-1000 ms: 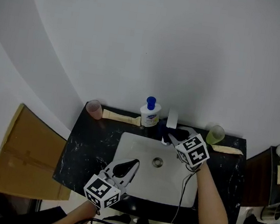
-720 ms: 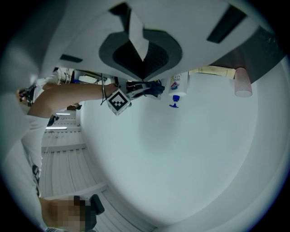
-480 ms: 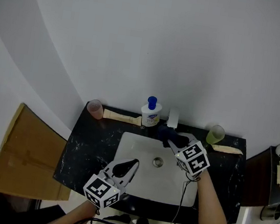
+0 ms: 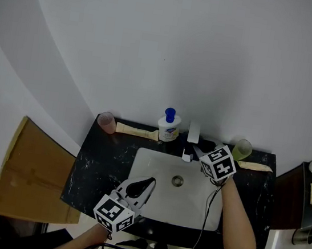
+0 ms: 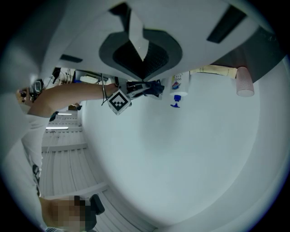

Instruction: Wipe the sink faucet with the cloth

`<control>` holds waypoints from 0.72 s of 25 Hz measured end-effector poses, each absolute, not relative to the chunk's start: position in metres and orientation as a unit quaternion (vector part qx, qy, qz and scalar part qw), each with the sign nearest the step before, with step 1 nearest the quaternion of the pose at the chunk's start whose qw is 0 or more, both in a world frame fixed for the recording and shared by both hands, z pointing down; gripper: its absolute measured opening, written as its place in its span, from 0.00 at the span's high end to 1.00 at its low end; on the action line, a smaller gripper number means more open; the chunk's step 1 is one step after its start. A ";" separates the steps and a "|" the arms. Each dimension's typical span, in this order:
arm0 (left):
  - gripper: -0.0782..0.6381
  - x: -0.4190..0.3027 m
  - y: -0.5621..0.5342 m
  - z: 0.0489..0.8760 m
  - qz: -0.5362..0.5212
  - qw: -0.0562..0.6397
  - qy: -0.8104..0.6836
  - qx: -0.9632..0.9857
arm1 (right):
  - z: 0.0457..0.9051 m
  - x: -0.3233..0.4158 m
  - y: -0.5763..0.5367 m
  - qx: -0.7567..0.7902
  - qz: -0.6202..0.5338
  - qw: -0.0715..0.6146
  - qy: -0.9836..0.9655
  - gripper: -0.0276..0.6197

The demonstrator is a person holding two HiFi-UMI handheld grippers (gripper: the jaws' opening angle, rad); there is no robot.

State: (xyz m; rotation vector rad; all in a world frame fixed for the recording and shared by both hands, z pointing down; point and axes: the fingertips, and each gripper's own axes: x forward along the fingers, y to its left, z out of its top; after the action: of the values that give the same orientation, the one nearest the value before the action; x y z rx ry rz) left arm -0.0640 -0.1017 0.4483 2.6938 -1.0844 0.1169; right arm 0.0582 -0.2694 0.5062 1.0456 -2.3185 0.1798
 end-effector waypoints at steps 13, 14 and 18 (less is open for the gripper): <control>0.89 -0.058 -0.102 0.453 0.042 0.122 -0.362 0.923 | 0.508 0.033 -0.202 0.313 0.077 0.303 -0.897 0.83; 0.89 -0.056 -0.102 0.453 0.042 0.122 -0.360 0.924 | 0.509 0.033 -0.200 0.311 0.076 0.304 -0.897 0.83; 0.89 -0.050 -0.102 0.452 0.040 0.122 -0.357 0.925 | 0.507 0.035 -0.213 0.314 0.082 0.298 -0.898 0.83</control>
State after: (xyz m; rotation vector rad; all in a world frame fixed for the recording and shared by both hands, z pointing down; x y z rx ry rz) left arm -0.0503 -0.1023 0.4523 2.6997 -1.0422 0.1162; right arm 0.0352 -0.2129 0.5070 0.8331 -2.3846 0.2182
